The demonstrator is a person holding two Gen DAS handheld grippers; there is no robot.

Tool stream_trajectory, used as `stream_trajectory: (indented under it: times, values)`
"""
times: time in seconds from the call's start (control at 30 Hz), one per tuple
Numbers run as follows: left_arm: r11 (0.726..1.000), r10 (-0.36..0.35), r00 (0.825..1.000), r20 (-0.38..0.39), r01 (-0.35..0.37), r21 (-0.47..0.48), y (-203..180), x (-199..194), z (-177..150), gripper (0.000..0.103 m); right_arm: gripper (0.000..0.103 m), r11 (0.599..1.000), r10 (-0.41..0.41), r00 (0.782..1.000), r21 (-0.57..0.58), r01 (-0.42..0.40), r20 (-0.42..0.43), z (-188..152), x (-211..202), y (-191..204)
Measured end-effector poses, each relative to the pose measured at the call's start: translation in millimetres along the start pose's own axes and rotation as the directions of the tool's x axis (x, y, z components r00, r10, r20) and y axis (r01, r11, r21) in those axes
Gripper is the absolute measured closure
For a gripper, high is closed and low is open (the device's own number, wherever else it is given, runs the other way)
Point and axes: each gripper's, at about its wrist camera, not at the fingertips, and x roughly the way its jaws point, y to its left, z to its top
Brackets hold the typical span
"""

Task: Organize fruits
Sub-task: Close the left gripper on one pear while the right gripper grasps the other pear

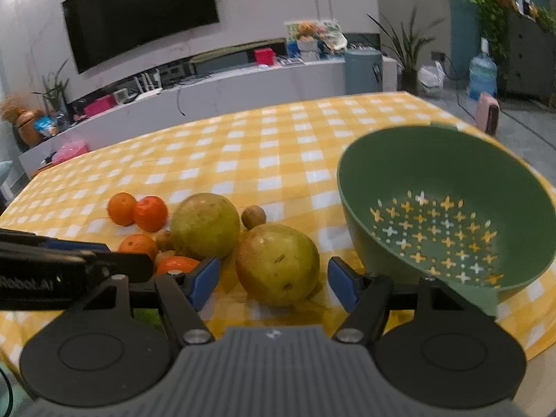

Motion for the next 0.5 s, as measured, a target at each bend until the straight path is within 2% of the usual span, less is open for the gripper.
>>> stream_trajectory:
  times: [0.1,0.33,0.5]
  values:
    - [1.0,0.003,1.0,-0.006,-0.003,-0.013,3.6,10.7,6.6,0.034,0.036,0.999,0.005,1.0,0.034,-0.005,-0.008,-0.6,11.9,-2.3]
    - [0.999,-0.016,1.0,0.004,0.016,-0.047,10.3,35.2,17.0,0.029,0.037,0.999,0.02,0.999,0.045,-0.022,0.032,-4.1,23.3,-2.5]
    - [0.998,-0.034,0.999,-0.01,0.033,-0.062,14.0,51.3,22.7,0.029,0.039,0.996,0.032,0.999,0.078,-0.033,0.015,-6.0,32.7,-6.9]
